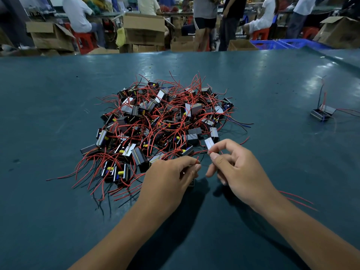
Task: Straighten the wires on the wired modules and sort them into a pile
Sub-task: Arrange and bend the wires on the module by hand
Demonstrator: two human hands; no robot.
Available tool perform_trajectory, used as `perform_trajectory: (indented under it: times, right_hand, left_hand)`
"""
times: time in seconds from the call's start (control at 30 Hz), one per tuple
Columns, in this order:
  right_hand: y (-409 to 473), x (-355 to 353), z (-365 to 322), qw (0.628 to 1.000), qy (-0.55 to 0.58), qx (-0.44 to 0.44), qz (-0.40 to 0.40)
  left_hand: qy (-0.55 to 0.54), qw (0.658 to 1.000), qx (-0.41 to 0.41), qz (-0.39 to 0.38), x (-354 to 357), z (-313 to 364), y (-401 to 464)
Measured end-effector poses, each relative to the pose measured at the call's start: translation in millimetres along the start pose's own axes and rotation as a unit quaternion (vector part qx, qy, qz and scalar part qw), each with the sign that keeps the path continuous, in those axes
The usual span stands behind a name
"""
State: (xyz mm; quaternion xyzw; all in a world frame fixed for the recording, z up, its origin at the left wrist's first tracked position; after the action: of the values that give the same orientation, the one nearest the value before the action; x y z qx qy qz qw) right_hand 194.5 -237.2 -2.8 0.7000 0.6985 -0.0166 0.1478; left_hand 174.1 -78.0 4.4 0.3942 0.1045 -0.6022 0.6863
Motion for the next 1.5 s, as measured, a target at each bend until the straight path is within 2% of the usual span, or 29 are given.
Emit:
perform_trajectory:
  times: [0.57,1.5]
  right_hand:
    - [-3.1,8.7,-4.0,0.998,0.061,-0.026,0.005]
    - [-2.8,10.8,-1.7,0.997,0.066,-0.04,0.021]
  left_hand:
    - [-0.047,0.999,0.005,0.003,2.8,-1.7,-1.9]
    - [-0.063,0.998,-0.005,0.003,4.9,-2.8,-4.3]
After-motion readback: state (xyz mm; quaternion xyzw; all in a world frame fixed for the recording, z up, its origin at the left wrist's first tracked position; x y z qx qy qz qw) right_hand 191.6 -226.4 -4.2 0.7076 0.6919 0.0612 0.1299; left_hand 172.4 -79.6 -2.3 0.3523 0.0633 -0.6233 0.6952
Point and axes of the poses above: each hand's wrist, its own y-axis towards the middle knuckle, its own x-axis out of the palm, z = x × y, the point moved 7 cm from there along y, towards the middle knuckle, and after that the axes turned 9 degrees about z, right-handed, at the moved point
